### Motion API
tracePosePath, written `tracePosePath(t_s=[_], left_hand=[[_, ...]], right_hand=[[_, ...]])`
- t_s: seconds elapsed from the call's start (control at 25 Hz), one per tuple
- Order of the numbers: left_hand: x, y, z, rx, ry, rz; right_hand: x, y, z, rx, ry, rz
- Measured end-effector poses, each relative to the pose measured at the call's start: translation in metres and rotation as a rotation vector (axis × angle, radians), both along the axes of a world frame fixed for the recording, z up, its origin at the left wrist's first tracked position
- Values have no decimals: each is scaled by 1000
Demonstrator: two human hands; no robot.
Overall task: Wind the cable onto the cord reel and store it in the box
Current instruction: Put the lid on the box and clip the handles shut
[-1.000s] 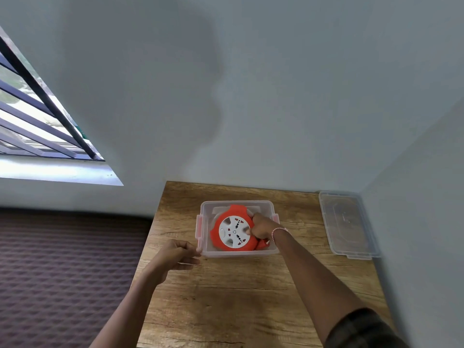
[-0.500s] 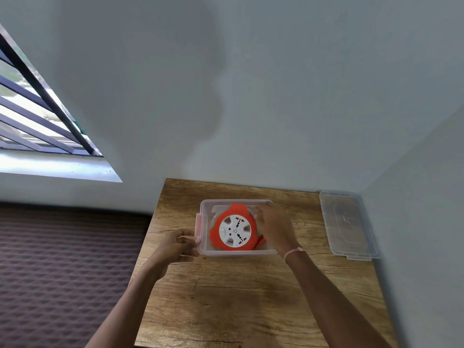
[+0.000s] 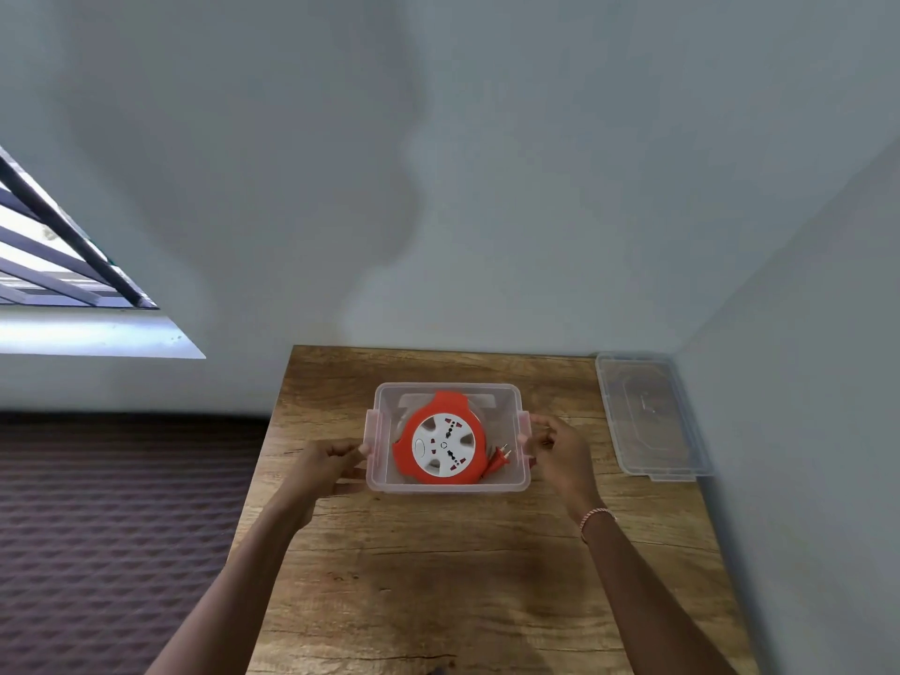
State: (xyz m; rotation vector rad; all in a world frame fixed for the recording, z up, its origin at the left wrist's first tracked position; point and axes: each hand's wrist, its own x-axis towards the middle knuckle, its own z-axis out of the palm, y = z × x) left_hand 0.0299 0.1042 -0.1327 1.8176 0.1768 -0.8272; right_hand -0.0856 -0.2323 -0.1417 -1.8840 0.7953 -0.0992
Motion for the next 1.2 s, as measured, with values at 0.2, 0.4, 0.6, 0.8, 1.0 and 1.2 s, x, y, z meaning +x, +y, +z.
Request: tracePosePath(t_s=[0.2, 0.4, 0.6, 0.8, 1.0, 1.2], left_hand=[[-3, -28, 7, 232, -432, 284], [-34, -129, 32, 103, -867, -52], [-90, -267, 26, 83, -1022, -849], [-115, -337, -28, 481, -791, -1049], [-114, -332, -75, 675, -673, -1110], [-109, -334, -79, 653, -560, -1135]], right_hand=[[-14, -24, 2, -81, -46, -109], [-63, -73, -15, -102, -15, -423], [-114, -123, -41, 57, 88, -651], [-119, -160, -45, 365, 27, -865], [-108, -176, -55, 508, 7, -892], [-107, -182, -54, 666, -54, -855]])
